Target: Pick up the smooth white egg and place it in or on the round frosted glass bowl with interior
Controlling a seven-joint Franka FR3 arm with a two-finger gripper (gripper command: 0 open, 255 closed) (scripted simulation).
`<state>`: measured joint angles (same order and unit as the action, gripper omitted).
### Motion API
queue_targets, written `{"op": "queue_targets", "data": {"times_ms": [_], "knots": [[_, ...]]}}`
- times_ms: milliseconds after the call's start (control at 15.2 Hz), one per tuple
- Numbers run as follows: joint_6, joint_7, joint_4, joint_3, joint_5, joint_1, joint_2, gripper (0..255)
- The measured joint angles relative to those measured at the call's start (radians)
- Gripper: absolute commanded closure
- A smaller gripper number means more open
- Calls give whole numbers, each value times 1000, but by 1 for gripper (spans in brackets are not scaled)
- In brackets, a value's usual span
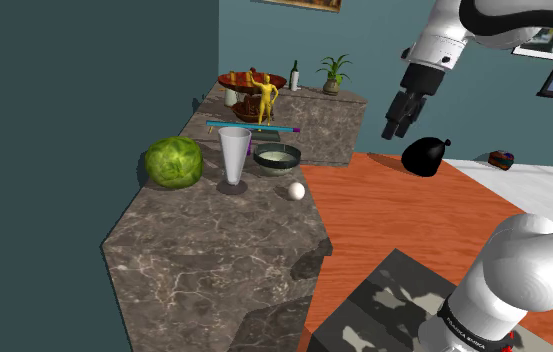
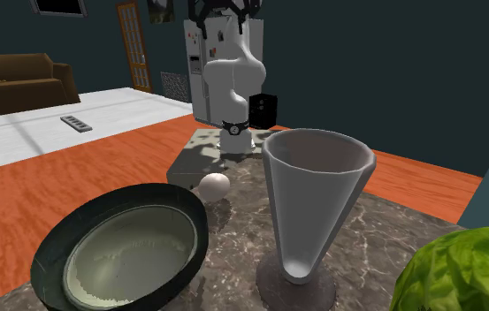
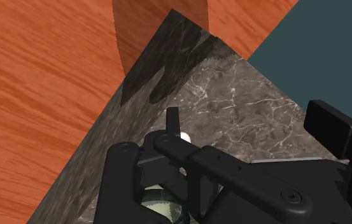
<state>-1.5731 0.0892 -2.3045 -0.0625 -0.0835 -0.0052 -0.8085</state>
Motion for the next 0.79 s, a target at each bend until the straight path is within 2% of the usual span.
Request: {"op": "queue_targets", "data": {"times_ms": [264,792], "knots": [[-73,13,-34,-4,2,1,35,0],[-358,53,-109,-8,-7,16,223,0]]}}
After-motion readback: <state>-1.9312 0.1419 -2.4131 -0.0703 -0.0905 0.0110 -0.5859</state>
